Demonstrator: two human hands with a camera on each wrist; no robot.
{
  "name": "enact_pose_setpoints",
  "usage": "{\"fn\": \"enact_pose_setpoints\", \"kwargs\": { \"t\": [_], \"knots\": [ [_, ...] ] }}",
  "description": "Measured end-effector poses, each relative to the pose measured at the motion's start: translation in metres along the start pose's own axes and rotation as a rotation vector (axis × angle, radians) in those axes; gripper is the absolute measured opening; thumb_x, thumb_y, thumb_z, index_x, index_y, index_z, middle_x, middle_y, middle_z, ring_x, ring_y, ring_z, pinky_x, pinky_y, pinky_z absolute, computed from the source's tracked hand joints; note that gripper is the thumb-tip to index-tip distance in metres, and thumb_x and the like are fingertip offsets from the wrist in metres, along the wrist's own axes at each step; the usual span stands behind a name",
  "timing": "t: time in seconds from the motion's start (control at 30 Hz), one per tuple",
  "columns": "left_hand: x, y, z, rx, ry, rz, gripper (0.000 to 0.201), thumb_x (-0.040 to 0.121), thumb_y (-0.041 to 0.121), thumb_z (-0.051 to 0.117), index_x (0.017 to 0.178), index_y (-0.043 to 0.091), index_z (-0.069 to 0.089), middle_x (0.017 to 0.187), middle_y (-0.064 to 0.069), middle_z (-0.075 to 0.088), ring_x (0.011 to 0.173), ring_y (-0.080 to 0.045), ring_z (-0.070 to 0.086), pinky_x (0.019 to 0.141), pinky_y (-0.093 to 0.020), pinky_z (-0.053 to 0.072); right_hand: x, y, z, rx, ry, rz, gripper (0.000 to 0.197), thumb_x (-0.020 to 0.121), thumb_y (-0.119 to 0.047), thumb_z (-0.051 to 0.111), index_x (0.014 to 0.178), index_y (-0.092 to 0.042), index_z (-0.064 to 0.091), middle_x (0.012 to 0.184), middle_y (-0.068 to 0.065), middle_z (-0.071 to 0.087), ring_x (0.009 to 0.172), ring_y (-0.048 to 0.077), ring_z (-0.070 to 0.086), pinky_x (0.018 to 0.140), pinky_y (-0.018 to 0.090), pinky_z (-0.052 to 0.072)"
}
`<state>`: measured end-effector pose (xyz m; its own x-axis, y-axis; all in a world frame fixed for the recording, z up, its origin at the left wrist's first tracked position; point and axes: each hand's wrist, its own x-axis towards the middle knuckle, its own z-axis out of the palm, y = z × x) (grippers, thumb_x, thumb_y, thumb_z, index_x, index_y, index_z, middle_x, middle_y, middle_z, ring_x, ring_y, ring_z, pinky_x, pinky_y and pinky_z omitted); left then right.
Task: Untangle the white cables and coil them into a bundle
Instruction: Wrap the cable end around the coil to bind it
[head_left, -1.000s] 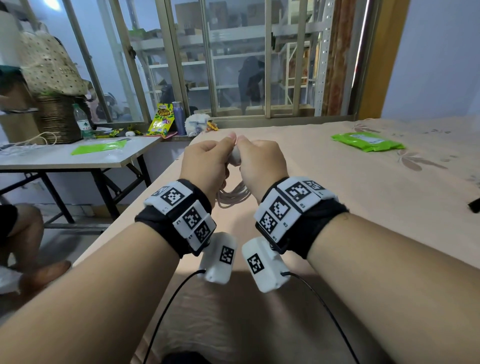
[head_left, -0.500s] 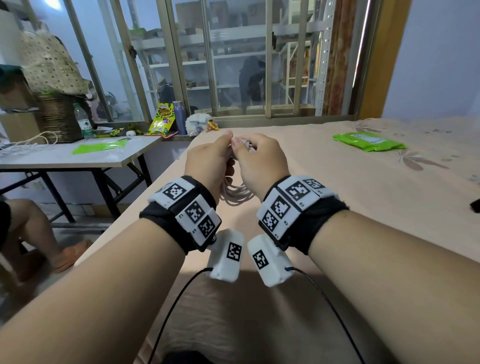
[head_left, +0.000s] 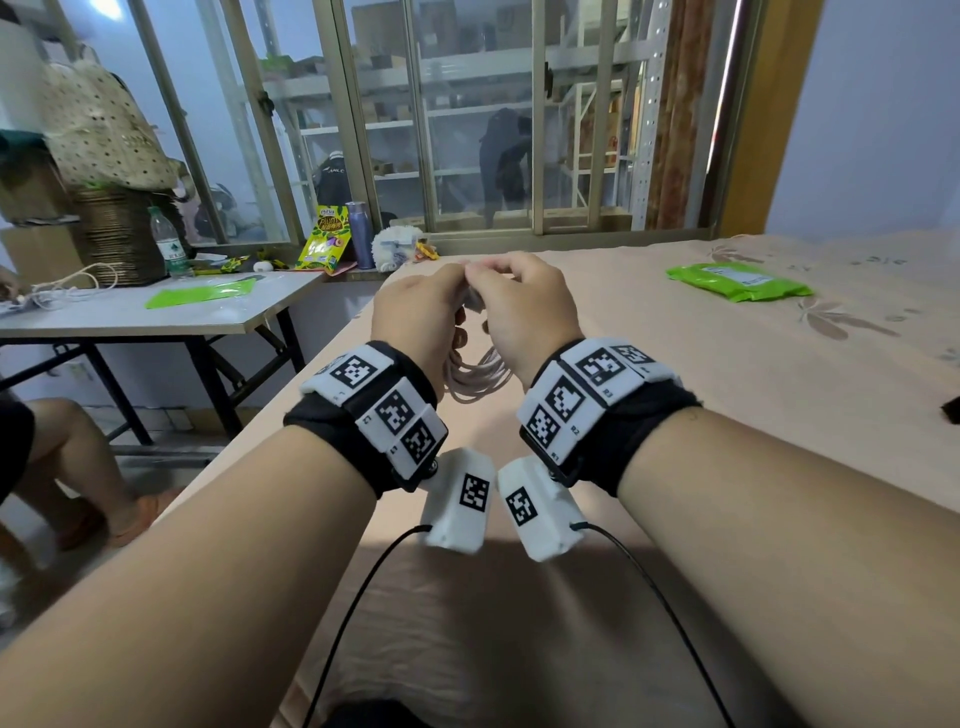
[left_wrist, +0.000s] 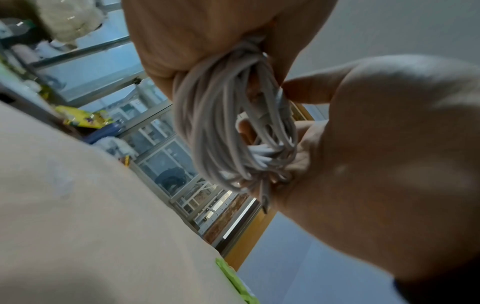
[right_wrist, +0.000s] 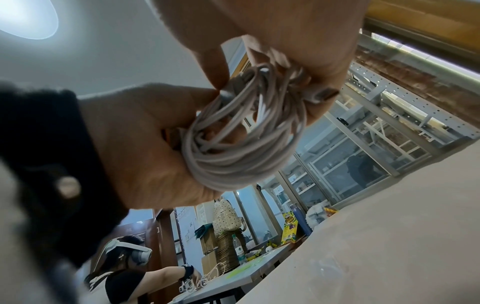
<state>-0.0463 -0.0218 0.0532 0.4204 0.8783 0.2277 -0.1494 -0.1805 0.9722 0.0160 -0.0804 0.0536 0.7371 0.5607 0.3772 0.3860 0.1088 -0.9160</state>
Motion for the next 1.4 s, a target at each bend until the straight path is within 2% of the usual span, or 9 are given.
{"fn": "enact_pose_setpoints", "kwargs": {
  "t": [0.07,0.27,0.43,0.53,0.63,0.83,1.0,1.27,1.4],
  "knots": [
    [0.002,-0.002,0.001,-0.003,0.002,-0.013,0.022,0.082,0.021,0.061,0.061,0.015,0.058,0.051,0.002,0.049,0.044,-0.016,0.043,0.049,-0.024,0.035,0.0,0.002,-0.002,-0.044,-0.015,-0.032,0.018,0.087,-0.036,0.057,0.086,-0.02,0.066,0.089,-0.002,0.069,0.086,0.021,0.065,0.082,0.036,0.053],
    [0.003,-0.007,0.004,-0.061,0.031,-0.041,0.017,0.085,0.021,0.059,0.071,0.015,0.053,0.06,-0.002,0.05,0.049,-0.019,0.045,0.051,-0.025,0.039,-0.001,0.003,-0.009,-0.182,-0.049,-0.16,0.052,0.098,-0.032,0.047,0.047,-0.026,0.036,0.049,-0.009,0.04,0.053,0.008,0.039,0.051,0.024,0.027],
    [0.005,-0.012,0.002,-0.089,0.006,-0.054,0.015,0.083,0.023,0.06,0.07,0.016,0.057,0.061,-0.001,0.053,0.051,-0.017,0.048,0.053,-0.025,0.041,-0.004,0.007,-0.007,-0.141,-0.061,-0.106,0.034,0.093,-0.041,0.051,0.067,-0.019,0.058,0.075,0.0,0.065,0.081,0.023,0.06,0.077,0.034,0.049],
    [0.006,-0.014,0.002,-0.084,0.003,-0.072,0.015,0.084,0.024,0.06,0.071,0.017,0.058,0.065,-0.002,0.055,0.055,-0.018,0.05,0.056,-0.028,0.043,-0.002,0.009,-0.008,-0.206,-0.097,-0.128,0.038,0.095,-0.039,0.05,0.061,-0.026,0.042,0.066,-0.008,0.05,0.075,0.021,0.05,0.067,0.028,0.035],
    [0.006,-0.015,0.002,-0.075,-0.004,-0.07,0.019,0.087,0.022,0.059,0.069,0.017,0.056,0.063,-0.002,0.053,0.053,-0.018,0.048,0.054,-0.027,0.042,-0.002,0.009,-0.009,-0.247,-0.095,-0.137,0.04,0.096,-0.039,0.049,0.064,-0.015,0.047,0.064,-0.003,0.048,0.071,0.023,0.048,0.063,0.029,0.031],
    [0.007,-0.018,0.001,-0.105,0.008,-0.091,0.018,0.083,0.025,0.059,0.068,0.017,0.055,0.059,-0.001,0.05,0.048,-0.016,0.045,0.048,-0.024,0.038,-0.005,0.013,-0.007,-0.17,-0.066,-0.107,0.044,0.088,-0.047,0.056,0.083,-0.004,0.064,0.083,0.012,0.07,0.082,0.03,0.065,0.077,0.042,0.054],
    [0.006,-0.017,0.006,-0.106,0.021,-0.119,0.017,0.082,0.023,0.061,0.068,0.016,0.054,0.057,-0.001,0.048,0.046,-0.018,0.043,0.046,-0.024,0.037,-0.002,0.013,-0.009,-0.146,-0.072,-0.101,0.042,0.092,-0.04,0.056,0.086,0.001,0.063,0.084,0.018,0.068,0.084,0.036,0.062,0.076,0.039,0.05],
    [0.008,-0.013,0.002,-0.147,-0.018,-0.089,0.017,0.084,0.024,0.061,0.072,0.014,0.053,0.056,-0.001,0.045,0.042,-0.014,0.04,0.041,-0.018,0.035,0.003,0.016,-0.011,0.107,-0.106,0.07,0.033,0.078,-0.053,0.063,0.084,-0.021,0.069,0.086,0.002,0.073,0.085,0.022,0.068,0.086,0.044,0.056],
    [0.008,-0.011,-0.001,-0.168,-0.003,-0.079,0.018,0.086,0.028,0.062,0.088,0.012,0.054,0.057,-0.001,0.046,0.043,-0.014,0.041,0.042,-0.019,0.036,0.001,0.02,-0.017,0.213,-0.149,0.156,0.033,0.078,-0.048,0.071,0.091,-0.017,0.071,0.08,0.007,0.073,0.075,0.021,0.067,0.075,0.034,0.054]
  ]
}}
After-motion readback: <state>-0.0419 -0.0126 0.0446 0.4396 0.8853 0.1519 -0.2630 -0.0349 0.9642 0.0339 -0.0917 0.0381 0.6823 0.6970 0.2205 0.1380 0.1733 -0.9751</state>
